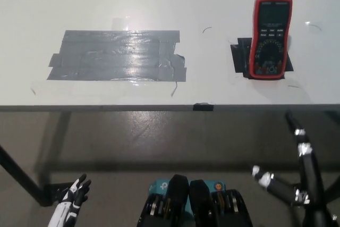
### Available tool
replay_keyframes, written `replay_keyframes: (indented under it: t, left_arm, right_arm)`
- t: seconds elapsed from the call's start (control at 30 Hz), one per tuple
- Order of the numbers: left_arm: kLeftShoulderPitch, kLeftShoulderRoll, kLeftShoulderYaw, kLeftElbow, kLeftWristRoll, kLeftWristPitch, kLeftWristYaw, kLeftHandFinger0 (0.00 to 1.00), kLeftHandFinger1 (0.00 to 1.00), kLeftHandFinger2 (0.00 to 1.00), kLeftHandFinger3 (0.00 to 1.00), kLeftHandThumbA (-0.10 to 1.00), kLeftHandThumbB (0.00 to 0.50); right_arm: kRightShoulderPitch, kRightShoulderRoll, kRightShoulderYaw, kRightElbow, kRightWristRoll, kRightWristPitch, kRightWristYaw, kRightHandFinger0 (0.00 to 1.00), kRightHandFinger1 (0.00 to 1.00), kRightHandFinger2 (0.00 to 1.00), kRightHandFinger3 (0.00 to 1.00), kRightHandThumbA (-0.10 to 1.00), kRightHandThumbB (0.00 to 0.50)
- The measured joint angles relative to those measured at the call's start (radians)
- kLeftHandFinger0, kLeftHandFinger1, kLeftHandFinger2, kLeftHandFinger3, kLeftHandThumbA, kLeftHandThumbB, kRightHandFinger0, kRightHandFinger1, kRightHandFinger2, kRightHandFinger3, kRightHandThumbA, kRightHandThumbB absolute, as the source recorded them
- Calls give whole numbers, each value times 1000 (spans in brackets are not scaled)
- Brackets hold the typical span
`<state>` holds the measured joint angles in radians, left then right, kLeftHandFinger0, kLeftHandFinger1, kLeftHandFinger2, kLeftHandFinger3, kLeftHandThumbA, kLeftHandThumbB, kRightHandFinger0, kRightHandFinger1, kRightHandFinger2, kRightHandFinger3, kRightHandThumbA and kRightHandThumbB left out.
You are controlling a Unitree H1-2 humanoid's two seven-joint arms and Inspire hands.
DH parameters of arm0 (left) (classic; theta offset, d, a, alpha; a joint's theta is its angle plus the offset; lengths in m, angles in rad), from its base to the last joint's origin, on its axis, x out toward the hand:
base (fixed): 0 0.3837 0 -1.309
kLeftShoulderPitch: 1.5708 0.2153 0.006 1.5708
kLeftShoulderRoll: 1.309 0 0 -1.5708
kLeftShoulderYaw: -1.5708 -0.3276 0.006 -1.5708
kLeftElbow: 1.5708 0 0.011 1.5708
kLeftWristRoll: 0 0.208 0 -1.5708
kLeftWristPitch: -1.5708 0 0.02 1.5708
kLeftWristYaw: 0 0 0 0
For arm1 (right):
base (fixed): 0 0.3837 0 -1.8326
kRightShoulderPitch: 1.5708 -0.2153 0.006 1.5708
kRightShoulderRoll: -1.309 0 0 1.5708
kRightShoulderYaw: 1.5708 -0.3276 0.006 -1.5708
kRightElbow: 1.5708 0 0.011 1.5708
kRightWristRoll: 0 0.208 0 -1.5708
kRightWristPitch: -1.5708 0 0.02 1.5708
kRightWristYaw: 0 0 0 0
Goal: The robot first picks the multimeter with right hand and then unfolds the black stand on the back of it using left hand
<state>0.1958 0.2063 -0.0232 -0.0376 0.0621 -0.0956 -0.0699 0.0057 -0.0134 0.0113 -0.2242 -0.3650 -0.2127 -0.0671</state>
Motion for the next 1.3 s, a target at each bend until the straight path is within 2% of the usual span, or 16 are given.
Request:
replay_keyframes:
  t: [0.03,0.07,0.1,0.17,0.27,0.43,0.67,0.77,0.83,0.87,1.07,1.23,1.3]
  left_arm:
    - [2,0,0,0,0,0,0,1000,1000,1000,1000,994,126]
    - [4,0,0,0,0,0,0,1000,1000,1000,1000,993,120]
    - [7,0,0,0,0,0,0,1000,1000,1000,1000,993,119]
    - [12,0,1,0,0,0,0,1000,1000,1000,1000,991,128]
    - [18,0,2,0,-1,-1,0,1000,1000,1000,1000,985,127]
    - [27,0,8,-2,0,-1,0,1000,1000,1000,1000,994,119]
    - [29,0,17,-25,-1,-2,0,1000,1000,1000,1000,995,118]
    - [29,-1,19,-32,-1,-2,0,1000,1000,1000,1000,1000,129]
    - [30,-1,21,-34,-1,-3,0,1000,1000,1000,1000,1000,124]
    - [31,-1,22,-36,-1,-4,0,1000,1000,1000,1000,1000,121]
    - [50,-1,27,-62,-1,-19,0,1000,1000,1000,1000,1000,116]
    - [60,-1,28,-72,-1,-21,-1,1000,1000,1000,1000,1000,128]
    - [62,-1,28,-72,-1,-21,-1,1000,1000,1000,1000,1000,126]
  right_arm:
    - [-26,-1,-6,-13,-20,12,0,1000,1000,1000,1000,909,461]
    - [-61,0,-11,-24,-43,28,0,1000,1000,1000,1000,899,445]
    - [-100,0,-18,-32,-65,47,0,1000,1000,1000,1000,875,409]
    - [-188,2,-34,-41,-110,90,-1,1000,1000,1000,1000,889,413]
    - [-308,8,-60,-37,-156,154,-12,1000,1000,1000,1000,862,381]
    - [-482,36,-100,26,-237,261,-62,1000,1000,1000,1000,865,371]
    - [-637,49,-121,218,-348,380,-192,1000,1000,1000,1000,884,390]
    - [-681,48,-120,305,-384,421,-247,1000,1000,1000,1000,877,374]
    - [-708,49,-120,369,-404,449,-283,1000,1000,1000,1000,923,364]
    - [-724,50,-120,397,-410,462,-300,1000,1000,1000,1000,902,355]
    - [-849,56,-129,597,-411,532,-398,1000,1000,1000,1000,871,370]
    - [-931,59,-146,741,-387,559,-460,1000,1000,1000,1000,917,399]
    - [-957,59,-156,784,-367,567,-480,1000,1000,1000,1000,919,388]
